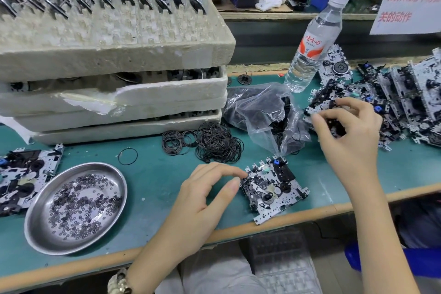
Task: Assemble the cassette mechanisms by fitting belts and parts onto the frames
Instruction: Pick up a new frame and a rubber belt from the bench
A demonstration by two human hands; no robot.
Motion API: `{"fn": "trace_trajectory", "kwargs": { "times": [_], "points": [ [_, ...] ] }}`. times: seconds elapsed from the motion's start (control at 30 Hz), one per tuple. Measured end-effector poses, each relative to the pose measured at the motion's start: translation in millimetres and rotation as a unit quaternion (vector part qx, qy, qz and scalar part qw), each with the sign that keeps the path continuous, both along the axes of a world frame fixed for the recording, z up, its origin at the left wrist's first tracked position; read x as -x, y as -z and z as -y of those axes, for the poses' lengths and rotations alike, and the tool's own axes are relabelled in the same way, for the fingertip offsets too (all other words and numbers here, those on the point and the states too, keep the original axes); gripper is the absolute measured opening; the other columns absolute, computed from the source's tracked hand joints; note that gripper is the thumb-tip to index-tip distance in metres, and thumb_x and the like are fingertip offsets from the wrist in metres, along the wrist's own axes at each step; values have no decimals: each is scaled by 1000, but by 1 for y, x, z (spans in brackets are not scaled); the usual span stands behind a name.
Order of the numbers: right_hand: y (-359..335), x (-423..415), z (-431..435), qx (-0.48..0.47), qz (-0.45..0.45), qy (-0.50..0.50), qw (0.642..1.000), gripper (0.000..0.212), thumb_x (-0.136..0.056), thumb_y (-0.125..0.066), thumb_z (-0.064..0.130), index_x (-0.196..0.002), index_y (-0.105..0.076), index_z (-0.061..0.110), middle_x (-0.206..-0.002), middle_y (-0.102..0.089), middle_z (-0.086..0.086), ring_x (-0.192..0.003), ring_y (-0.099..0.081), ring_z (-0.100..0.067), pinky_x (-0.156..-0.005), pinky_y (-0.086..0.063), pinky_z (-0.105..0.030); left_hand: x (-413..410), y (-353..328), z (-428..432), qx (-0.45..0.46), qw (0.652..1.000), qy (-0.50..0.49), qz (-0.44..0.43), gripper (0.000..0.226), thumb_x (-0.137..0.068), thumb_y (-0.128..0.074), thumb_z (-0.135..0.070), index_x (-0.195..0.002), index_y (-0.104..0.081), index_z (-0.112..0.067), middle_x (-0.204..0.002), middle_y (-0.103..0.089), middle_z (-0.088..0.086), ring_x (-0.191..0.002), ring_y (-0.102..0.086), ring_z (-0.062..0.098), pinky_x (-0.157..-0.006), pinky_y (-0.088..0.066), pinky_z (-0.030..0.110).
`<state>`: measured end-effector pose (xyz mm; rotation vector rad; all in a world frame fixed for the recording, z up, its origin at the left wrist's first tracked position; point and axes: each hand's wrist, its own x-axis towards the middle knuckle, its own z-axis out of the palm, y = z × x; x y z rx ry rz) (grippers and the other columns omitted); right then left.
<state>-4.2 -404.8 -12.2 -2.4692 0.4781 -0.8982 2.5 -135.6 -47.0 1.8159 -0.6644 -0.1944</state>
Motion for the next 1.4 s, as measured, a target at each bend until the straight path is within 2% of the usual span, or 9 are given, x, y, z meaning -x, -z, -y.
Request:
{"fn": "trace_trajectory", "kwargs": {
  "times": [0.2,0.4,0.5,0.63,0.8,0.9,1.07,1.2,1.4],
  "points": [
    [-5,6,7,-25,36,-44,998,32,-100,-44,27,-115,-64,8,-120,-55,-11,-119,-48,-29,-102,-39,-49,-26,-33,48,-17,995,40,92,21,-100,-55,-30,-111,-71,-22,-110,-66,-16,-108,-56,2,-96,-40,20],
    [-10,10,13,-67,57,-55,995,38,-104,-34,29,-124,-57,7,-118,-53,-11,-100,-46,6,-89,-31,-4,-42,-45,146,-95,986,101,-94,11,-101,-52,-22,-103,-59,-14,-113,-67,13,-89,-72,29,-82,-60,45],
    [-9,11,21,-82,58,-58,993,46,-103,-28,39,-127,-57,12,-116,-55,-5,-104,-48,-4,-93,-35,-13,-42,-35,179,-83,967,97,-219,21,-102,-51,-22,-82,-45,-16,-84,-54,1,-66,-75,33,-62,-63,48],
    [-6,13,26,-153,77,-99,980,44,-105,-26,39,-128,-53,14,-122,-56,1,-112,-53,-13,-103,-44,-38,-45,-27,203,-4,940,65,-336,34,-103,-53,-16,-131,-47,1,-76,-54,0,-64,-73,33,-61,-63,43],
    [-9,20,40,-283,114,-152,940,31,-102,-42,34,-123,-54,15,-119,-59,-1,-109,-58,-18,-102,-48,-46,-47,-19,212,78,935,39,-344,19,-100,-59,-9,-116,-56,1,-78,-60,2,-49,-64,8,-49,-56,22],
    [-10,31,51,-193,147,-104,965,37,-92,-64,34,-117,-60,7,-107,-62,-1,-99,-61,-22,-84,-58,-40,-49,-15,212,92,939,30,-330,9,-98,-63,-11,-92,-59,-9,-77,-63,0,-47,-62,4,-47,-53,18],
    [-6,41,83,180,-112,-73,975,111,-53,-75,73,-145,-43,19,-144,-43,-6,-133,-36,-34,-116,-21,-39,-54,-22,212,86,948,13,-304,24,-97,-65,-15,-75,-59,-16,-63,-63,-3,-48,-63,5,-49,-54,18],
    [0,30,95,224,-122,-63,965,101,-64,-88,36,-148,-37,12,-147,-39,-17,-136,-30,-42,-114,-23,-56,-62,-29,211,51,963,14,-265,20,-97,-66,-18,-79,-62,-11,-69,-63,-2,-51,-64,5,-52,-54,17],
    [-19,7,105,117,-98,-96,984,92,-64,-89,31,-143,-46,10,-134,-50,-17,-126,-45,-31,-108,-28,-28,-79,-53,203,58,968,29,-241,12,-99,-62,-19,-100,-70,-10,-85,-66,3,-78,-66,17,-72,-58,29]
  ]
}}
